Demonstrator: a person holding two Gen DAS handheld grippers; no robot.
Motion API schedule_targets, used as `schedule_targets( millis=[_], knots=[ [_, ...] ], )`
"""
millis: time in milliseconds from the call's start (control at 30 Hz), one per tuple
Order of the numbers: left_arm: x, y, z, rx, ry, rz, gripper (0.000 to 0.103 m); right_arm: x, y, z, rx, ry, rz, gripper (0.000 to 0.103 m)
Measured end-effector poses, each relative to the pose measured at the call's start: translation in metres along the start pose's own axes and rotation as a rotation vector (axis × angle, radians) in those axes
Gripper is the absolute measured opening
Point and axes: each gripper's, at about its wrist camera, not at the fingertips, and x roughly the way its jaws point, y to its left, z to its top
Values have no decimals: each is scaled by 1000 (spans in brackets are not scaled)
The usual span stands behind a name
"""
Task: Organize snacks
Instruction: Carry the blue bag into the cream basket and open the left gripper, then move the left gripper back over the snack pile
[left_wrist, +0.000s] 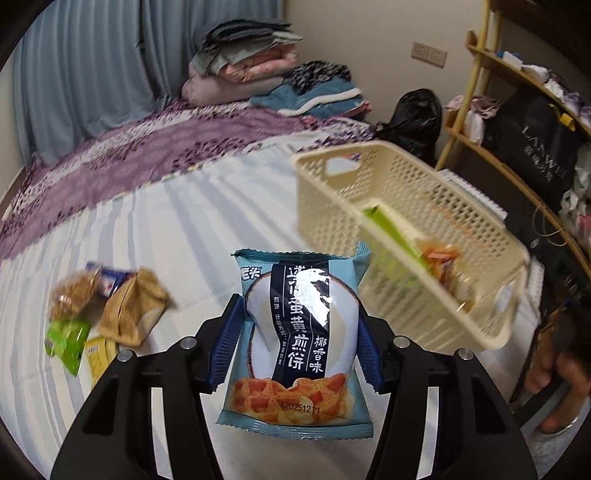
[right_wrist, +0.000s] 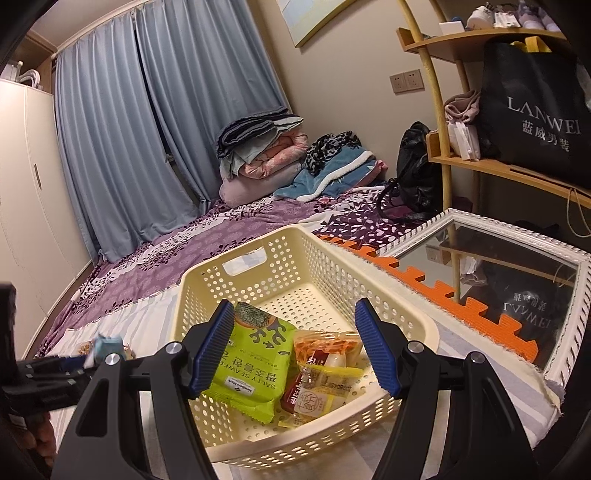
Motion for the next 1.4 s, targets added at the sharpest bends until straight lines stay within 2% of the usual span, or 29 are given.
schedule_targets(
  millis=[133,467,500,533,567,600,700,933,1200,1300,1400],
  knots=[
    [-4,-28,26,21,-27,-85,58,-1,-6,0,10,-3,-5,68],
    [10,-93,58,70,-29,-224,59,-4,-26,-2,44,-1,-34,68],
    [12,-97,60,70,-27,-232,62,-4,-28,-2,47,0,-37,68],
    [14,-99,62,67,-25,-242,72,-4,-29,-2,48,1,-38,68],
    [14,-100,63,59,-30,-248,88,-4,-30,-2,48,2,-39,68],
    [13,-100,63,48,-42,-246,97,-3,-30,-2,48,3,-41,68],
    [12,-95,62,42,-56,-230,97,-2,-31,-2,51,4,-44,68],
    [12,-69,52,34,-46,-108,100,2,-17,-4,24,20,-26,68],
    [2,-45,39,26,-68,-38,100,0,-4,-3,0,21,-16,72],
    [-3,-37,34,31,-79,11,100,-4,3,-2,-3,9,4,82],
    [-6,-27,29,17,-79,32,100,-6,11,-1,-20,7,13,82]
  ],
)
